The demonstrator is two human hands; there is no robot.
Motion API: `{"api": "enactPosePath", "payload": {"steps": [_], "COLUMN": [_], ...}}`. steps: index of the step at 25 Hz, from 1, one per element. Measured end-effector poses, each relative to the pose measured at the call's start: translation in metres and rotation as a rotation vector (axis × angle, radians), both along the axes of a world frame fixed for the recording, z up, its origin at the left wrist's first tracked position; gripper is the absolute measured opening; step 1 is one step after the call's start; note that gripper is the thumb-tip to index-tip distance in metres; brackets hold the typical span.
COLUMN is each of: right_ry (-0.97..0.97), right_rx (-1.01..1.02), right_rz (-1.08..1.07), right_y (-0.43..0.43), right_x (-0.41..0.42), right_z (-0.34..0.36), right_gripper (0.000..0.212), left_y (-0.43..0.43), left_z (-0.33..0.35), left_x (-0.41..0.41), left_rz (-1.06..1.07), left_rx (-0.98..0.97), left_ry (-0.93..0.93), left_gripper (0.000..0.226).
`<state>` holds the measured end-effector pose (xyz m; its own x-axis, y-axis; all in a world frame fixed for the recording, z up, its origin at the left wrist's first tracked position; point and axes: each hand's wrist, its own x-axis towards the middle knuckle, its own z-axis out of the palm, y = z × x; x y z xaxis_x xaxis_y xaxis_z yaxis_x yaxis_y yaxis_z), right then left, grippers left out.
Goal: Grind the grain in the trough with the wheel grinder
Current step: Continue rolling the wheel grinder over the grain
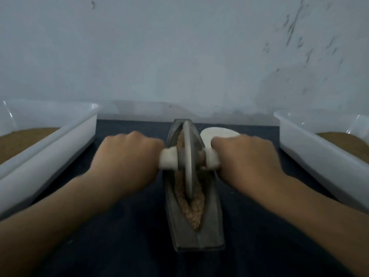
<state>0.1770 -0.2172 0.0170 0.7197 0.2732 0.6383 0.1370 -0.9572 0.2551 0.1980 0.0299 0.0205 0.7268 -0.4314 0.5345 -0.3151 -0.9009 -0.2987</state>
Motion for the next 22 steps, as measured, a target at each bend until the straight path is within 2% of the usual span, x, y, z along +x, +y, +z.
{"api": "enactPosePath", "payload": {"steps": [1, 2, 4, 5, 6, 8, 9, 11, 12, 14, 15, 16, 19, 20, 22], "right_ry": [0.063, 0.165, 0.272, 0.254, 0.165, -0.043, -0.075, 0.02, 0.114, 0.305, 0.325, 0.268, -0.075, -0.083, -0.013], "right_rx": [-0.008, 0.035, 0.029, 0.003, -0.02, -0.018, -0.035, -0.009, 0.026, 0.08, 0.065, 0.038, 0.002, -0.015, -0.007], "right_rz": [-0.048, -0.07, -0.127, -0.084, -0.036, 0.037, 0.03, -0.02, -0.079, -0.138, -0.129, -0.072, 0.053, 0.041, -0.043], "right_y": [0.008, 0.015, 0.016, 0.009, 0.001, -0.013, -0.013, -0.005, 0.004, 0.012, 0.011, 0.006, -0.01, -0.01, 0.001], "right_x": [0.015, 0.027, 0.045, 0.042, 0.027, -0.003, -0.005, 0.009, 0.025, 0.047, 0.051, 0.039, -0.007, -0.008, 0.009], "right_z": [0.008, 0.018, 0.023, 0.019, 0.014, -0.006, -0.012, -0.007, 0.006, 0.02, 0.022, 0.018, -0.006, -0.008, 0.001], "right_gripper": [0.021, 0.014, 0.014, 0.013, 0.013, 0.029, 0.03, 0.017, 0.01, 0.013, 0.012, 0.009, 0.028, 0.028, 0.015], "left_y": [-0.012, -0.024, -0.03, -0.024, -0.013, 0.005, 0.008, -0.004, -0.02, -0.035, -0.032, -0.023, 0.007, 0.009, -0.005], "left_z": [0.007, 0.015, 0.023, 0.024, 0.019, -0.001, -0.005, 0.0, 0.011, 0.025, 0.027, 0.023, -0.001, -0.002, 0.005], "left_x": [0.01, 0.022, 0.039, 0.037, 0.024, -0.002, -0.005, 0.005, 0.016, 0.037, 0.04, 0.032, -0.003, 0.0, 0.02], "left_rz": [0.087, 0.153, 0.184, 0.138, 0.06, -0.063, -0.072, -0.002, 0.103, 0.225, 0.203, 0.132, -0.081, -0.092, 0.001], "left_rx": [-0.017, -0.046, -0.016, 0.001, 0.037, 0.052, 0.049, 0.011, -0.022, -0.013, 0.007, 0.022, 0.059, 0.079, 0.023], "left_ry": [0.028, 0.079, 0.152, 0.164, 0.099, -0.045, -0.099, -0.025, 0.035, 0.179, 0.22, 0.221, -0.039, -0.075, 0.04], "left_gripper": [0.005, 0.007, 0.015, 0.013, 0.009, 0.013, 0.017, 0.014, 0.006, 0.01, 0.011, 0.009, 0.013, 0.012, 0.007]}}
